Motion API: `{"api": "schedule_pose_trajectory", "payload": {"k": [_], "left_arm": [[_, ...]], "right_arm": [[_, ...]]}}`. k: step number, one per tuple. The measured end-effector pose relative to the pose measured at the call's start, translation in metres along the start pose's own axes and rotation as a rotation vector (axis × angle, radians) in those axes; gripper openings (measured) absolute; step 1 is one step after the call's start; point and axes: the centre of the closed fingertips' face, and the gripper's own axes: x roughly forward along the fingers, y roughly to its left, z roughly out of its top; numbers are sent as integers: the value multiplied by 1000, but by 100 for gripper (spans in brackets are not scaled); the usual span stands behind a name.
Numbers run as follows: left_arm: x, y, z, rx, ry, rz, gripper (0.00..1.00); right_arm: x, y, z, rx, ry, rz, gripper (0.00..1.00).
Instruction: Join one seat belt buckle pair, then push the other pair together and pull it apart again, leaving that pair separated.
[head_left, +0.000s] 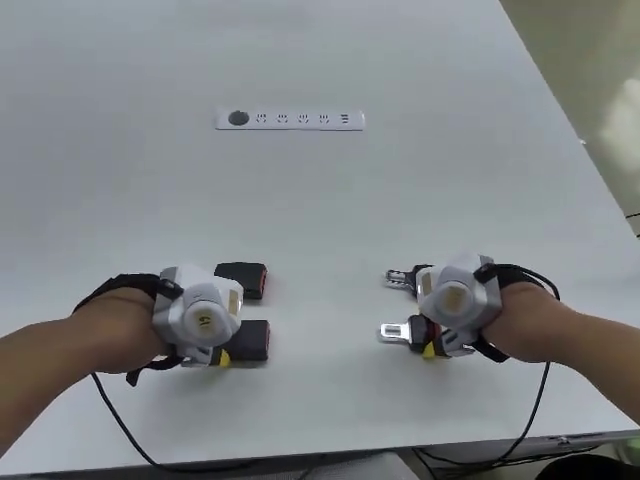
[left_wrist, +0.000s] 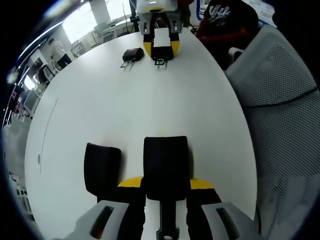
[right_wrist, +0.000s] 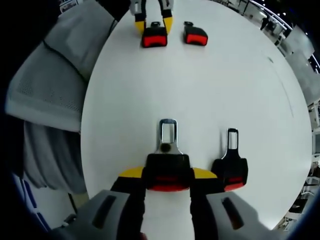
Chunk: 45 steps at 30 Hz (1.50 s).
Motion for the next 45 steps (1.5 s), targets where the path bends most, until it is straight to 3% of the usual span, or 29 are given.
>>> {"api": "schedule_pose_trajectory", "payload": {"k": [6, 11, 19, 27, 37, 45], "left_arm": [[2, -1, 0, -7, 24, -25, 31], [2, -1, -1, -10, 9, -28, 32], [3, -1, -1, -11, 16, -42, 32], [2, -1, -1, -14, 21, -37, 32], [3, -2, -1, -8, 39, -43, 32], [4, -2, 0, 4, 51, -53, 32]], "right_arm": [[-1, 0, 0, 12, -10, -5, 34], [1, 5, 9, 36, -36, -10, 34], [7, 10, 35, 18, -62, -4, 34], [17, 19, 73, -17, -89, 9, 34], [27, 16, 116, -10, -147, 6, 35], [32, 17, 139, -14, -173, 15, 34]]}}
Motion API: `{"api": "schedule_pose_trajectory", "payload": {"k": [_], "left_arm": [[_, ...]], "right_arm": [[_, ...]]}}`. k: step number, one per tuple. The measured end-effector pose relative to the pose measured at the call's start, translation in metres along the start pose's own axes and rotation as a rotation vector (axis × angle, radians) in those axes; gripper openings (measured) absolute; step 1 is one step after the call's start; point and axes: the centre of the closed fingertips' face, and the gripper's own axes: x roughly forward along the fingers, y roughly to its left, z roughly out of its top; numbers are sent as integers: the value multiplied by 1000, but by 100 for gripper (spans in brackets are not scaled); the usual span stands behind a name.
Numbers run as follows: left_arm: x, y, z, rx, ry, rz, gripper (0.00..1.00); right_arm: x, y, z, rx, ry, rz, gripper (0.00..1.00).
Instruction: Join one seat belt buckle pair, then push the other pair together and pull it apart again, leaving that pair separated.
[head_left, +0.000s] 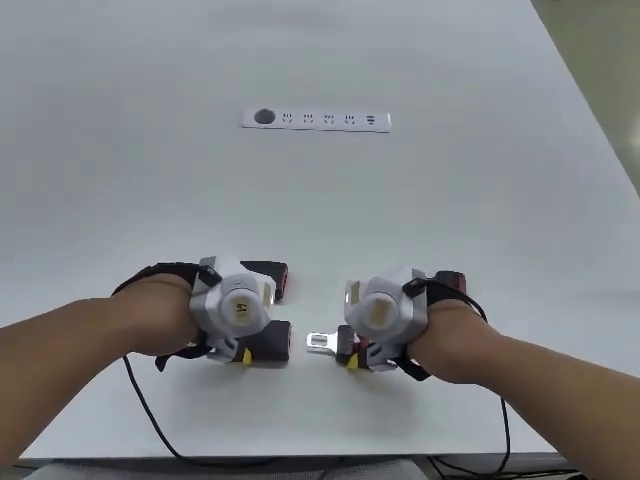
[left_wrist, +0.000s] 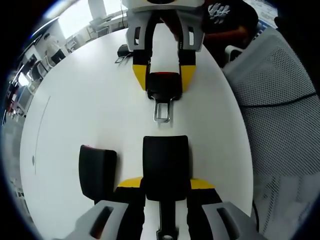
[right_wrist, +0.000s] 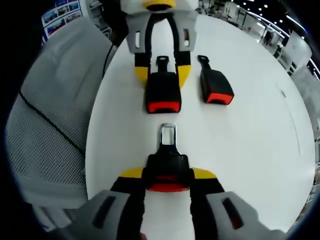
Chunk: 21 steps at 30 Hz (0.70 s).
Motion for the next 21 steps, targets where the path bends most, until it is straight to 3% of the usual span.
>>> {"api": "schedule_pose_trajectory", "payload": {"k": [3, 9, 16, 21], "left_arm": [[0, 0, 0, -4, 2, 2, 32], [0, -2, 1, -12, 9, 7, 32], [0, -2, 1, -10, 22, 6, 32], [0, -1, 1, -10, 21, 4, 32]], "right_arm": [[3, -3, 7, 19, -5, -9, 34], [9, 4, 17, -42, 27, 4, 34], [8, -1, 17, -13, 15, -10, 34], [7, 1, 19, -31, 11, -13, 34]]}}
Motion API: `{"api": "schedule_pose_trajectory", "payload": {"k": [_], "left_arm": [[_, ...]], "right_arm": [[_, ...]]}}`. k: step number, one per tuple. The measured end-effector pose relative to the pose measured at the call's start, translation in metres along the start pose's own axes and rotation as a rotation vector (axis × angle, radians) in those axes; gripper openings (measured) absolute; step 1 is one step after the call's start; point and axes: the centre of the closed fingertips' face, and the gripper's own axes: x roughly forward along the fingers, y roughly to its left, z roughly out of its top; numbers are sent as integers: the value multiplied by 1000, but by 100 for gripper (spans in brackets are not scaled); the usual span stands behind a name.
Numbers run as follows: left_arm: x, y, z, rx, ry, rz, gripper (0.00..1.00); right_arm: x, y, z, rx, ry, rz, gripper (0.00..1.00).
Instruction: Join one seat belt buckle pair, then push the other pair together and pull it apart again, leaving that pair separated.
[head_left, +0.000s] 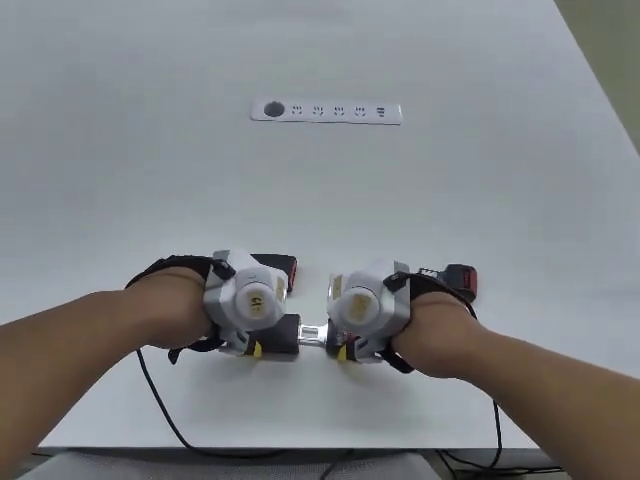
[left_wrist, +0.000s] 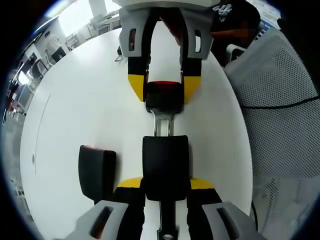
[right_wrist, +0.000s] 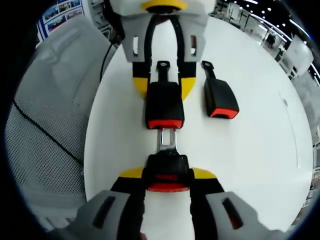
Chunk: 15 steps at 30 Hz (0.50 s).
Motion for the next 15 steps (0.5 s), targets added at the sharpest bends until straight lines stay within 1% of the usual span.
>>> {"api": "schedule_pose_trajectory", "payload": {"k": [1, 6, 8, 11, 13, 15], "left_arm": [[0, 0, 0, -1, -1, 0, 32], [0, 0, 0, -2, -2, -1, 32], [0, 0, 0, -6, -7, -1, 32], [0, 0, 0, -2, -16, -1, 32], [0, -1, 0, 4, -19, -3, 32], [0, 0, 1, 12, -18, -5, 32]], "right_arm": [[0, 1, 1, -14, -4, 2, 34], [2, 2, 5, 3, -31, 9, 34], [2, 2, 9, 8, -51, 10, 34], [4, 2, 13, -5, -66, 7, 34], [6, 3, 14, -10, -57, 5, 34], [5, 2, 13, -9, -62, 3, 33]]}}
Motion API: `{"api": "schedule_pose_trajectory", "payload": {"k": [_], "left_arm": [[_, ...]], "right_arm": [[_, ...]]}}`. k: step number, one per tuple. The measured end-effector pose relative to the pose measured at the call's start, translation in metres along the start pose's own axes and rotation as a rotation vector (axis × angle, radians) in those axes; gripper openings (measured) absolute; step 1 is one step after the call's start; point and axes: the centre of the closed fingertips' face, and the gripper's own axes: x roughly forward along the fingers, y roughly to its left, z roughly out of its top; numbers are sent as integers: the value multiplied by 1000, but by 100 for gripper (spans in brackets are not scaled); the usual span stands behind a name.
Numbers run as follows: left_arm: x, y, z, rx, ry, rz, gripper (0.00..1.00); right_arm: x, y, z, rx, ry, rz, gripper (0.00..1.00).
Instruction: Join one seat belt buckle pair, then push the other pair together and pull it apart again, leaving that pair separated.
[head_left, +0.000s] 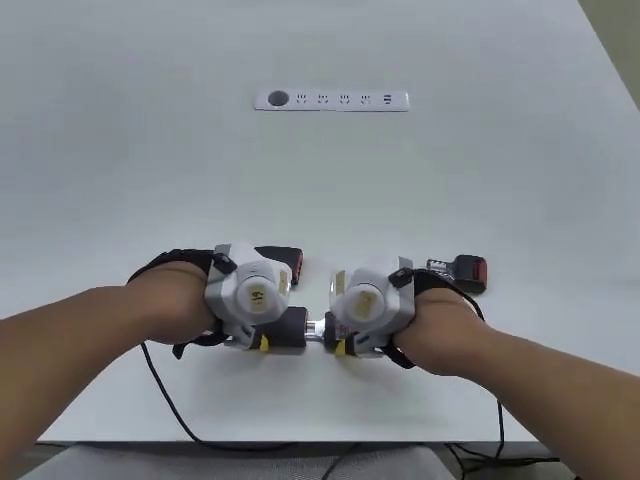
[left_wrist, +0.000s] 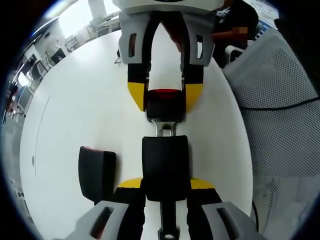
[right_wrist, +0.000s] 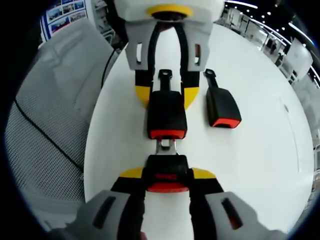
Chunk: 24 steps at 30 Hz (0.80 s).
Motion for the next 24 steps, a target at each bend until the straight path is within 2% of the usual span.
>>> {"api": "schedule_pose_trajectory", "payload": {"k": [4, 12, 20, 23, 24], "left_arm": [[0, -1, 0, 12, 12, -2, 32], [1, 0, 0, 33, 27, -6, 31], [1, -1, 0, 42, 40, -6, 31], [1, -1, 0, 40, 41, -5, 31], [1, -2, -2, 35, 45, -8, 31]], "right_arm": [[0, 0, 2, -1, -16, 2, 32], [2, 0, 6, -4, -14, -4, 32], [7, 0, 17, -14, -31, -4, 31], [7, 0, 21, 9, -56, -12, 31], [8, 2, 17, 53, -34, -17, 31]]}}
